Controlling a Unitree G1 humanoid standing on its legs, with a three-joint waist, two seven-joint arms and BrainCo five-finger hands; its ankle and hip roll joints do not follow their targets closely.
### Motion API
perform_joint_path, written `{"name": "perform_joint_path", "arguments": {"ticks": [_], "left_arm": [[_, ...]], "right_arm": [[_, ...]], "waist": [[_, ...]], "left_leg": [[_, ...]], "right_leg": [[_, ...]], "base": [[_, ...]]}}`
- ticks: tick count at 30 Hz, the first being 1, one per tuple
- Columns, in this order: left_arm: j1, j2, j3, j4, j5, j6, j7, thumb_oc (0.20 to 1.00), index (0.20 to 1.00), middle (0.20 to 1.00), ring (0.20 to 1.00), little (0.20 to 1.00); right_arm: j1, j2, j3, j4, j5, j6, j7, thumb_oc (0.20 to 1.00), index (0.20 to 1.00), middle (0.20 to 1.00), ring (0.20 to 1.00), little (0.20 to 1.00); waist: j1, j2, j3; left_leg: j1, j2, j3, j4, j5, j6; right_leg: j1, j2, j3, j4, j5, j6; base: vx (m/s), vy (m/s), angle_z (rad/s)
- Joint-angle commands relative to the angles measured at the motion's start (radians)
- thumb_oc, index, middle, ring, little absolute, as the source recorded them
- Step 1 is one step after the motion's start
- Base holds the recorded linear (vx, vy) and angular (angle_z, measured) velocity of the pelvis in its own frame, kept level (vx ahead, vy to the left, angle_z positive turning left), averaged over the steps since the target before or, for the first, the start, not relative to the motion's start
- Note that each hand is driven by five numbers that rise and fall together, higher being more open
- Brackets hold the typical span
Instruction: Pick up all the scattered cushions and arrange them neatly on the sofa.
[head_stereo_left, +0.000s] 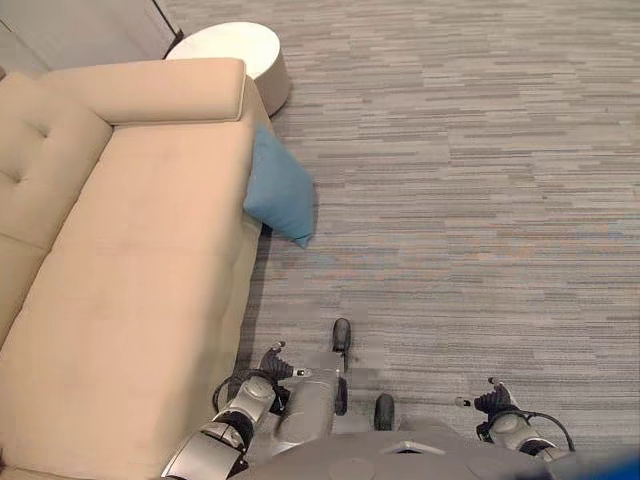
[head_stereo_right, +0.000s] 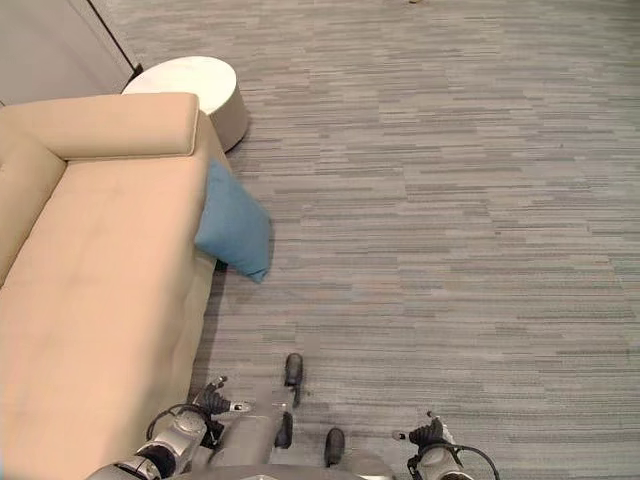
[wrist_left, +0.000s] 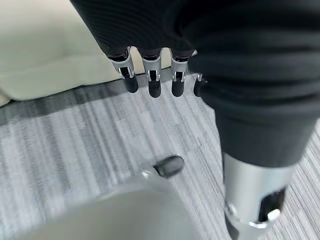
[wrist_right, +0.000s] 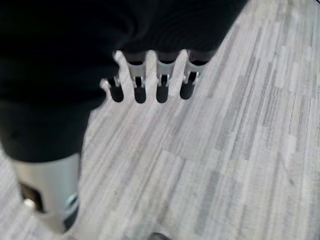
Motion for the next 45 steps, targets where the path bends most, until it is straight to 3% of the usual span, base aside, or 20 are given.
{"name": "perform_joint_path", "arguments": {"ticks": [1,3,4,5,8,9,13,18,21,24,26,27,31,32,33,34,39,41,42,45], "left_arm": [[0.031,-0.015,-0.011,0.064,-0.001,0.011,0.007,1.000,1.000,1.000,1.000,1.000],[0.032,0.000,-0.007,0.055,-0.003,0.014,0.009,1.000,1.000,1.000,1.000,1.000],[0.025,0.010,-0.007,0.033,-0.016,0.009,0.010,1.000,1.000,1.000,1.000,1.000],[0.022,0.014,-0.007,0.021,-0.025,0.008,0.012,1.000,1.000,1.000,1.000,1.000],[0.024,0.016,-0.010,0.014,-0.017,-0.001,0.006,1.000,1.000,1.000,1.000,1.000],[0.033,0.012,0.002,0.018,-0.022,-0.001,0.006,1.000,1.000,1.000,1.000,1.000],[0.028,0.006,-0.002,0.019,-0.022,-0.008,-0.003,1.000,1.000,1.000,1.000,1.000],[0.027,-0.011,-0.026,0.048,0.009,-0.005,-0.010,1.000,1.000,1.000,1.000,1.000],[0.008,-0.025,-0.050,0.033,0.022,-0.001,-0.021,1.000,1.000,1.000,1.000,1.000],[-0.005,-0.029,-0.059,0.030,0.018,-0.003,-0.028,1.000,1.000,1.000,1.000,1.000],[-0.005,-0.029,-0.060,0.032,0.019,-0.001,-0.026,1.000,1.000,1.000,1.000,1.000],[-0.007,-0.033,-0.062,0.032,0.020,0.000,-0.025,1.000,1.000,1.000,1.000,1.000],[-0.002,-0.030,-0.057,0.031,0.019,0.001,-0.019,1.000,1.000,1.000,1.000,1.000],[0.008,-0.026,-0.052,0.039,0.020,0.001,-0.022,1.000,1.000,1.000,1.000,1.000],[0.012,-0.026,-0.055,0.037,0.024,0.001,-0.023,1.000,1.000,1.000,1.000,1.000],[0.013,-0.027,-0.062,0.034,0.028,-0.002,-0.022,1.000,1.000,1.000,1.000,1.000],[0.036,-0.013,-0.033,0.056,0.032,0.004,-0.027,1.000,1.000,1.000,1.000,1.000],[0.034,-0.006,-0.028,0.054,0.032,0.003,-0.030,1.000,1.000,1.000,1.000,1.000],[0.038,0.010,-0.028,0.036,0.024,0.004,-0.026,1.000,1.000,1.000,1.000,1.000],[0.044,0.014,-0.022,0.035,0.017,-0.001,-0.025,1.000,1.000,1.000,1.000,1.000]], "right_arm": [[0.062,-0.020,-0.007,-0.040,-0.049,0.010,0.001,1.000,1.000,1.000,1.000,1.000],[0.055,-0.024,-0.010,-0.048,-0.061,0.014,0.008,1.000,1.000,1.000,1.000,1.000],[0.049,-0.029,-0.006,-0.061,-0.072,0.016,0.013,1.000,1.000,1.000,1.000,1.000],[0.044,-0.030,-0.006,-0.065,-0.074,0.017,0.014,1.000,1.000,1.000,1.000,1.000],[0.007,-0.080,-0.013,-0.045,-0.055,-0.004,0.022,1.000,1.000,1.000,1.000,1.000],[0.008,-0.077,-0.008,-0.048,-0.054,-0.008,0.049,1.000,1.000,1.000,1.000,1.000],[0.005,-0.077,-0.003,-0.035,-0.055,-0.005,0.055,1.000,1.000,1.000,1.000,1.000],[0.016,-0.071,0.000,-0.010,-0.052,-0.006,0.060,1.000,1.000,1.000,1.000,1.000],[0.003,-0.073,-0.002,-0.013,-0.016,-0.016,0.058,1.000,1.000,1.000,1.000,1.000],[-0.012,-0.082,-0.003,-0.016,0.003,-0.014,0.054,1.000,1.000,1.000,1.000,1.000],[-0.010,-0.081,-0.001,-0.016,0.005,-0.013,0.053,1.000,1.000,1.000,1.000,1.000],[-0.009,-0.082,0.005,-0.017,0.001,-0.016,0.046,1.000,1.000,1.000,1.000,1.000],[-0.009,-0.083,0.007,-0.016,0.001,-0.017,0.044,1.000,1.000,1.000,1.000,1.000],[0.002,-0.081,0.010,-0.007,-0.009,-0.017,0.048,1.000,1.000,1.000,1.000,1.000],[0.011,-0.078,0.008,-0.006,-0.011,-0.016,0.046,1.000,1.000,1.000,1.000,1.000],[0.011,-0.074,0.013,-0.006,-0.013,-0.012,0.044,1.000,1.000,1.000,1.000,1.000],[0.026,-0.055,0.004,0.008,-0.047,-0.007,0.058,1.000,1.000,1.000,1.000,1.000],[0.027,-0.053,0.008,0.009,-0.068,0.000,0.068,1.000,1.000,1.000,1.000,1.000],[0.022,-0.052,0.018,-0.003,-0.070,-0.002,0.076,1.000,1.000,1.000,1.000,1.000],[0.018,-0.048,0.031,-0.009,-0.083,-0.006,0.076,1.000,1.000,1.000,1.000,1.000]], "waist": [[0.044,0.003,-0.072],[0.038,0.011,-0.064],[0.019,0.025,-0.049],[0.011,0.034,-0.042],[0.009,0.041,-0.039],[0.003,0.040,-0.034],[-0.022,0.022,-0.026],[-0.032,-0.005,-0.052],[-0.030,-0.017,-0.042],[-0.005,-0.035,-0.013],[0.001,-0.038,-0.012],[0.007,-0.034,-0.015],[0.011,-0.034,-0.013],[0.010,-0.027,-0.024],[0.008,-0.029,-0.030],[0.029,-0.023,-0.024],[0.059,-0.027,-0.061],[0.063,-0.018,-0.061],[0.038,0.009,-0.041],[0.028,0.020,-0.042]], "left_leg": [[0.029,-0.014,-0.006,0.093,-0.055,0.023],[0.077,-0.008,-0.008,0.084,-0.079,0.049],[0.112,-0.017,-0.019,0.091,-0.104,0.074],[0.137,-0.019,-0.028,0.086,-0.115,0.081],[0.170,-0.023,-0.049,0.082,-0.134,0.085],[0.198,-0.021,-0.052,0.076,-0.157,0.080],[0.266,-0.023,-0.090,0.064,-0.204,0.058],[0.311,-0.002,-0.103,0.072,-0.244,0.027],[0.209,0.040,-0.073,0.292,-0.209,-0.020],[0.076,0.035,-0.061,0.489,-0.143,-0.015],[0.054,0.035,-0.048,0.482,-0.156,-0.013],[0.040,0.026,-0.031,0.410,-0.179,-0.009],[0.030,0.036,-0.007,0.338,-0.165,-0.018],[0.060,0.032,-0.010,0.256,-0.161,-0.015],[0.044,0.031,0.017,0.231,-0.132,-0.014],[0.004,0.049,0.043,0.180,-0.085,-0.021],[0.069,0.015,0.017,0.160,-0.135,0.022],[0.105,-0.005,0.010,0.157,-0.163,0.053],[0.151,-0.014,-0.037,0.151,-0.175,0.091],[0.202,-0.026,-0.064,0.144,-0.207,0.100]], "right_leg": [[-0.085,-0.077,-0.038,0.206,-0.029,0.162],[-0.198,-0.103,-0.044,0.440,0.038,0.206],[-0.315,-0.126,-0.060,0.619,0.113,0.234],[-0.347,-0.139,-0.076,0.644,0.120,0.228],[-0.377,-0.161,-0.116,0.601,0.099,0.208],[-0.406,-0.172,-0.134,0.508,0.071,0.194],[-0.446,-0.190,-0.078,0.252,0.143,0.213],[-0.394,-0.174,-0.063,0.191,0.168,0.204],[-0.304,-0.160,-0.097,0.126,0.136,0.165],[-0.226,-0.146,-0.108,0.077,0.115,0.132],[-0.211,-0.144,-0.113,0.068,0.109,0.132],[-0.194,-0.141,-0.119,0.052,0.102,0.145],[-0.174,-0.131,-0.122,0.046,0.087,0.147],[-0.163,-0.118,-0.123,0.045,0.076,0.147],[-0.152,-0.119,-0.136,0.042,0.065,0.149],[-0.133,-0.104,-0.137,0.051,0.034,0.147],[-0.113,-0.144,-0.145,0.200,-0.008,0.177],[-0.188,-0.188,-0.145,0.365,0.040,0.215],[-0.326,-0.181,-0.087,0.627,0.136,0.220],[-0.367,-0.200,-0.108,0.586,0.114,0.202]], "base": [[0.56,0.157,-0.91],[0.29,0.131,-0.67],[0.21,0.102,-0.49],[0.23,0.068,-0.10],[0.20,-0.034,0.35],[0.25,-0.125,0.37],[0.32,-0.196,0.14],[0.29,-0.247,0.24],[0.19,-0.308,0.64],[0.16,-0.232,0.17],[0.22,-0.166,0.07],[0.21,-0.075,0.12],[0.22,-0.034,-0.14],[0.33,0.036,-0.45],[0.57,0.107,-0.29],[0.45,0.119,0.32],[0.31,0.154,0.08],[0.21,0.244,-0.03],[0.26,0.273,0.34],[0.24,0.081,0.73]]}}
